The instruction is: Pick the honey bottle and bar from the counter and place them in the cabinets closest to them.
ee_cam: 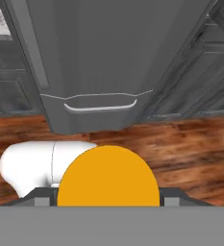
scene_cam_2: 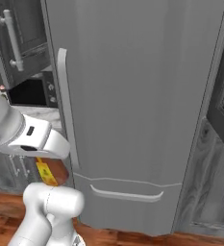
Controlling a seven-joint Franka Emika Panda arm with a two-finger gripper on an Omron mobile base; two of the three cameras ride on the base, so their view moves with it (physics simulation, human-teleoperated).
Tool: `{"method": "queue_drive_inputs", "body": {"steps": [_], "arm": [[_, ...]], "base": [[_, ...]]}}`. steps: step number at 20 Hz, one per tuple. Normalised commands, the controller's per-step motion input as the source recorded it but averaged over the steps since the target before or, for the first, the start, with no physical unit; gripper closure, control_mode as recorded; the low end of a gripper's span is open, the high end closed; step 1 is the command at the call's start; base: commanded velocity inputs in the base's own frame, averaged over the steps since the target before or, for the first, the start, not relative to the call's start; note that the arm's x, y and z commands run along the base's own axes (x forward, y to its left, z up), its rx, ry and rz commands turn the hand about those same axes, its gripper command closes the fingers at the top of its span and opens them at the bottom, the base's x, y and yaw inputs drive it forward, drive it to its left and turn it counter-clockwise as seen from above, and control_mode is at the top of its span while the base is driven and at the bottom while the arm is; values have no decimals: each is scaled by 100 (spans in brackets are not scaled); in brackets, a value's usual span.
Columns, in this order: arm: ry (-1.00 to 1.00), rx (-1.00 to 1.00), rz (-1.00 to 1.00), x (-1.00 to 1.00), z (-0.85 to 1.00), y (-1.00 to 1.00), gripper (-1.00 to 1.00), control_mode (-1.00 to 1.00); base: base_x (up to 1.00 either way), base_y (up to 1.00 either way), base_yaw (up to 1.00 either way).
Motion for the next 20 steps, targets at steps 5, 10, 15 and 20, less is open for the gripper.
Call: {"method": "queue_drive_inputs", "body": {"steps": [5, 10, 15, 20], "arm": [[0, 0, 0, 0, 0, 0, 100, 100], [0, 0, 0, 0, 0, 0, 100, 100], [0, 0, 0, 0, 0, 0, 100, 100], [0, 0, 0, 0, 0, 0, 100, 100]], "base": [[-21, -16, -1], [-28, -9, 0], [-79, -28, 0], [-86, -32, 0]]}}
